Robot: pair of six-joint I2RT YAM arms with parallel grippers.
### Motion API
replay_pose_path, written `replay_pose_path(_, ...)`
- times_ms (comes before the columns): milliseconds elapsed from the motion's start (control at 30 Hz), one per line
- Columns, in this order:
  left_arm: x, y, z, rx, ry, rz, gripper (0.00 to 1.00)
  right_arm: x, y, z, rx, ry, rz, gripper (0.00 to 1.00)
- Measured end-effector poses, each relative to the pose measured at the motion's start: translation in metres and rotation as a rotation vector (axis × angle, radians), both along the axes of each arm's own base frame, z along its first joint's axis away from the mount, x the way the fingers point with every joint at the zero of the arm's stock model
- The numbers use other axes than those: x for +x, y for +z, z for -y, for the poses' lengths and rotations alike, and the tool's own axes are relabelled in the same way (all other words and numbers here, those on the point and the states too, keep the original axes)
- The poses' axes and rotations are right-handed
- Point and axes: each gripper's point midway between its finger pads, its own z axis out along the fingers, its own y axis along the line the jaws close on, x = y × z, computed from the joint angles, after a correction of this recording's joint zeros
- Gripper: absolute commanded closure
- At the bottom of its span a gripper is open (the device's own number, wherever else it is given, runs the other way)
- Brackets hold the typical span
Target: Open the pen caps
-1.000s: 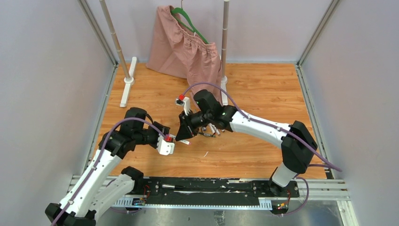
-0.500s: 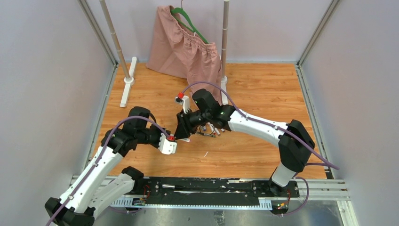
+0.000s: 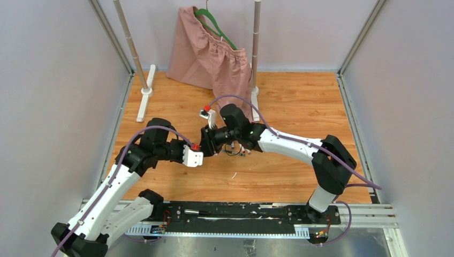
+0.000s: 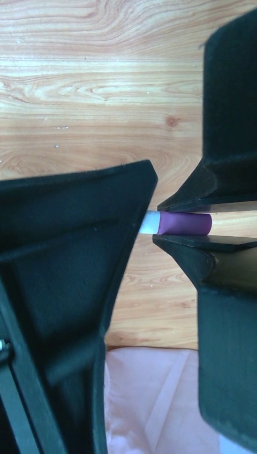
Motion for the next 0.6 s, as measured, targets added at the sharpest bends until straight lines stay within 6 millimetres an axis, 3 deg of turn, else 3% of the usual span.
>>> replay_pose_path(167, 0.0, 0.0, -0.001, 0.003, 0.008, -0.001, 1.0, -0.004, -0.01, 0.007, 0.003, -0.004, -0.031, 0.71)
replay_pose_path(367, 0.001, 0.007, 0.001, -0.012, 0.002, 0.031, 1.0, -0.007, -0.002, 0.017, 0.037, -0.008, -0.04, 0.99)
replay_pose_path(600, 0.003, 0.013, 0.0, -0.001, -0.059, 0.148, 1.0, -0.007, 0.002, 0.017, 0.053, -0.006, -0.046, 1.0)
